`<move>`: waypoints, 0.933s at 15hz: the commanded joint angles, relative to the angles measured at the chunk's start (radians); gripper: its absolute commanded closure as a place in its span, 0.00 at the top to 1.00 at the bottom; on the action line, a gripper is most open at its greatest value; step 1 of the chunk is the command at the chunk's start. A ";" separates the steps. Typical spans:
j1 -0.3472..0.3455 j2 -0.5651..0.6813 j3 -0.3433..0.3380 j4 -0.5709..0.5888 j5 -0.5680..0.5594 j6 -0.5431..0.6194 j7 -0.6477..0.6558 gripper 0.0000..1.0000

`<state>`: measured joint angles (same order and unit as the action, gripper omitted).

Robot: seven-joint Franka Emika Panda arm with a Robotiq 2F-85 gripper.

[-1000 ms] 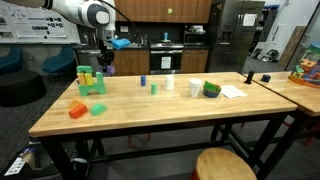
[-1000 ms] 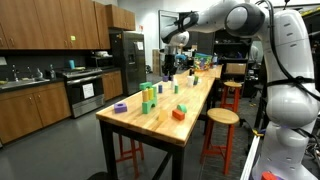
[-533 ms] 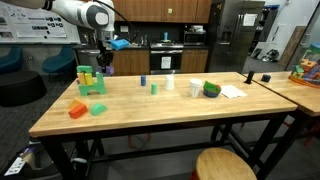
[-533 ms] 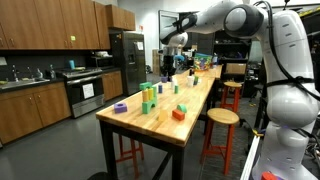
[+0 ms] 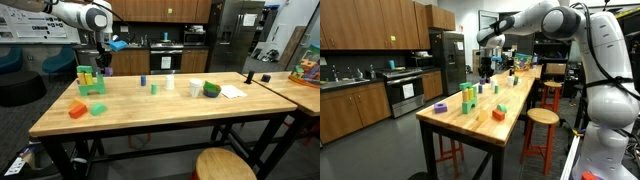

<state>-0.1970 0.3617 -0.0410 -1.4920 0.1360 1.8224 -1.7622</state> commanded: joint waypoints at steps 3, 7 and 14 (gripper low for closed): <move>0.016 0.026 0.006 0.035 -0.044 -0.003 0.008 0.16; 0.022 0.033 0.011 0.033 -0.069 0.009 0.009 0.16; 0.012 0.044 0.029 0.083 -0.046 -0.068 -0.059 0.16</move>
<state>-0.1810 0.4004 -0.0215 -1.4492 0.0965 1.7938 -1.7931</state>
